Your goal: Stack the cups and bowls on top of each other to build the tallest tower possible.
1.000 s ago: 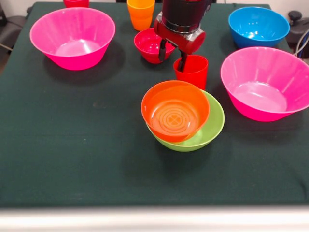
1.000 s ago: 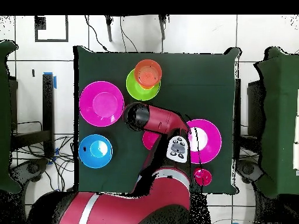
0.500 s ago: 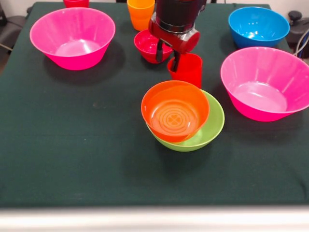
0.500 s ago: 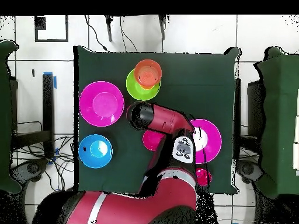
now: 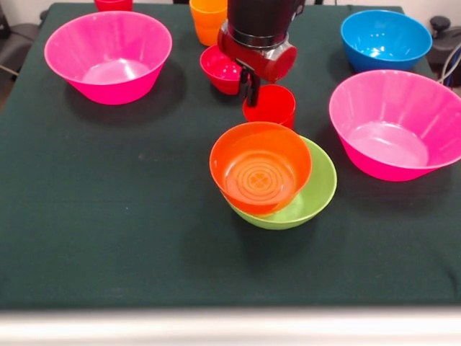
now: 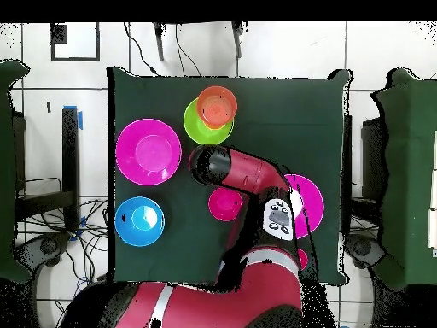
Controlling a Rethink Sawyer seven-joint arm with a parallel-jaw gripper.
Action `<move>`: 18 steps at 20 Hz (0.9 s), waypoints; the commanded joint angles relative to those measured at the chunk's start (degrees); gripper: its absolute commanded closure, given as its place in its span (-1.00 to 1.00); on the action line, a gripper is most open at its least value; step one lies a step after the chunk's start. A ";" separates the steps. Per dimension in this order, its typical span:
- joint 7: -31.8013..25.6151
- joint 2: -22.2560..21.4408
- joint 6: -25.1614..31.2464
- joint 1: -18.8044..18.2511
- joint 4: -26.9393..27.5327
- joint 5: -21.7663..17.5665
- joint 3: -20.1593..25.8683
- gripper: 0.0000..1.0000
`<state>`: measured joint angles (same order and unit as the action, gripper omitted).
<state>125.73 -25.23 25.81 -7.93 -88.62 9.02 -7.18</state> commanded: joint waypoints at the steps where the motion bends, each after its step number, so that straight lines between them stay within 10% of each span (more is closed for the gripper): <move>1: 3.11 0.55 -4.34 -1.07 -0.13 0.12 8.80 1.00; 9: 3.44 -0.87 -2.77 -2.10 -1.22 0.43 9.97 1.00; 18: -0.22 -11.24 13.30 -5.52 -3.35 1.48 11.45 1.00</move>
<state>125.73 -31.71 29.32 -11.41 -90.98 9.01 -2.30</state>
